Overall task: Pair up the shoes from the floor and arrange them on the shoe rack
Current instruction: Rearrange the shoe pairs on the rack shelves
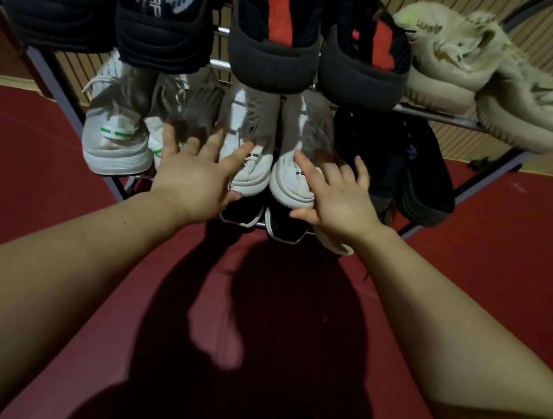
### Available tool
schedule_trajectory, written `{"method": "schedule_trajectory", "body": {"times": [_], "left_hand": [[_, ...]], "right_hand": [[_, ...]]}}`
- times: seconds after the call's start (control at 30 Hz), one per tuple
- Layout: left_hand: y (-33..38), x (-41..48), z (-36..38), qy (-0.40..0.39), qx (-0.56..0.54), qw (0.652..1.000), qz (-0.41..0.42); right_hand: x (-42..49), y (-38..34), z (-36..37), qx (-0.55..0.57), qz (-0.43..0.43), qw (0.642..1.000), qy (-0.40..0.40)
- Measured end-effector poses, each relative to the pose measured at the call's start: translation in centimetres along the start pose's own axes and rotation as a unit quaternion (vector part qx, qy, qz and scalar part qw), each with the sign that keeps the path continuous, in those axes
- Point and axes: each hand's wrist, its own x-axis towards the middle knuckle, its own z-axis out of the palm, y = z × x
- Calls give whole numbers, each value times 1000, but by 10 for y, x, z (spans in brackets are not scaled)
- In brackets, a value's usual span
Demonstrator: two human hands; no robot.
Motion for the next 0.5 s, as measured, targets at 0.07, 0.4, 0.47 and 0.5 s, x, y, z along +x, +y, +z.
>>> {"method": "schedule_trajectory", "body": {"times": [0.07, 0.4, 0.47, 0.5], "left_hand": [[3, 1, -4, -12, -10, 1000, -13], [74, 11, -33, 49, -143, 984, 90], [97, 19, -31, 46, -166, 979, 111], [108, 23, -31, 37, -172, 978, 114]], "right_hand": [[-1, 0, -1, 2, 1, 1000, -5], [-50, 19, -5, 69, 74, 988, 116], [-73, 34, -6, 82, 164, 968, 169], [-84, 42, -7, 96, 216, 954, 184]]}}
